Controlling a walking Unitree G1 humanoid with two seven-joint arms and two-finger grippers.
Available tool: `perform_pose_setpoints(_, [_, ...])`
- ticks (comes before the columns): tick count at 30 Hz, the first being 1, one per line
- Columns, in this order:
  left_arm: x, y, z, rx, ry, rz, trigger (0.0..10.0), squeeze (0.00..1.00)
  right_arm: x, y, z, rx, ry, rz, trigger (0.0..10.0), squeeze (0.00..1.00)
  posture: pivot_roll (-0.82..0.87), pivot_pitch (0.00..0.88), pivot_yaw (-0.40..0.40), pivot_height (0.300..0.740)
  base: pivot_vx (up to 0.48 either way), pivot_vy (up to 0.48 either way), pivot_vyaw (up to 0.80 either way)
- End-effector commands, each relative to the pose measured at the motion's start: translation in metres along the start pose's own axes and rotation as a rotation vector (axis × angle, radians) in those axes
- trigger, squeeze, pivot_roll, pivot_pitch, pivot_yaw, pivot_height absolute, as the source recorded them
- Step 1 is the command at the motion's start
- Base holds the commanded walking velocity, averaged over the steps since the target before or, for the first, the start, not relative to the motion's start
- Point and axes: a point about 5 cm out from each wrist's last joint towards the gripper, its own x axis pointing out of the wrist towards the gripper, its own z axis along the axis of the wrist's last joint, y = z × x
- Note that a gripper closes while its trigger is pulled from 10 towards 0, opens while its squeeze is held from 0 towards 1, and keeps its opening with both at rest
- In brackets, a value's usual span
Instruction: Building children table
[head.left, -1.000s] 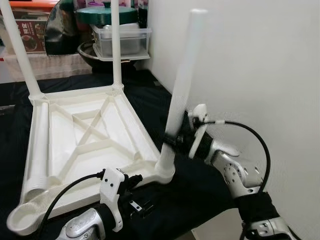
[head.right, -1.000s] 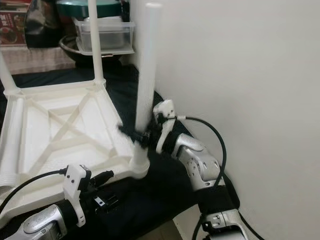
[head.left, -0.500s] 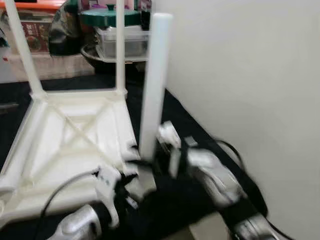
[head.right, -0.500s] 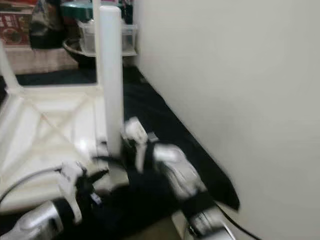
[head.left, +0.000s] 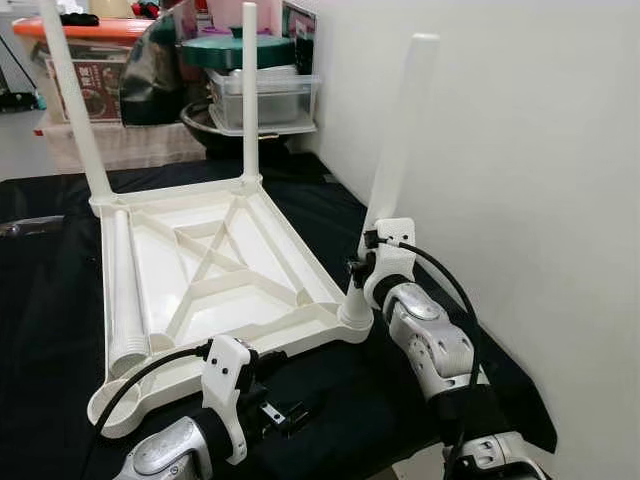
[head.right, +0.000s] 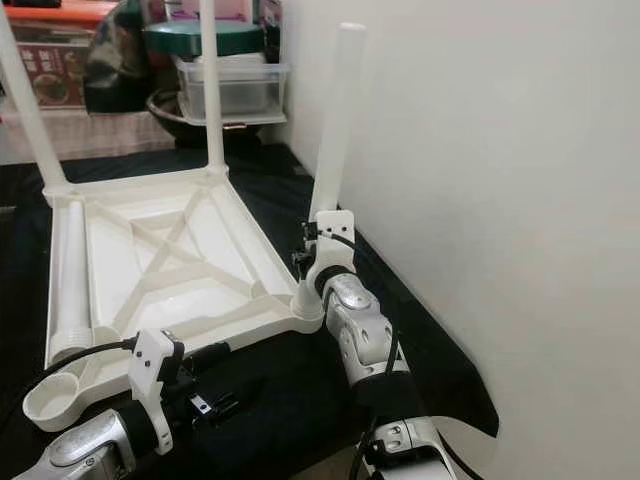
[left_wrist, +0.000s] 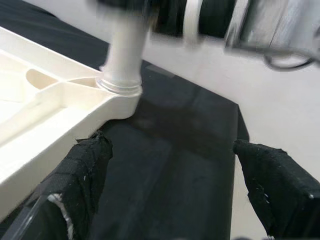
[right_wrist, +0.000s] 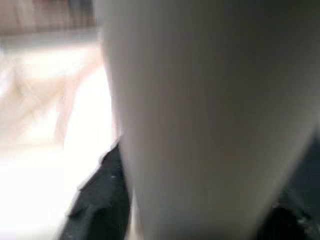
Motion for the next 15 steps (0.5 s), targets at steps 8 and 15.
perform_pose_setpoints(8, [0.001,0.001,-0.003,-0.014,0.012,-0.009,10.0,0.0,-0.011,0.003,0.027,-0.012,-0.134,0.39,10.0,0.0,0.02,0.0,-0.1,0.74,0.0,0.0,0.0])
perform_pose_setpoints(15, [0.002,0.001,-0.003,-0.01,0.012,-0.016,10.0,0.0,-0.032,0.015,0.037,-0.12,-0.196,0.8,10.0,0.0,0.02,0.0,-0.102,0.74,0.0,0.0,0.0])
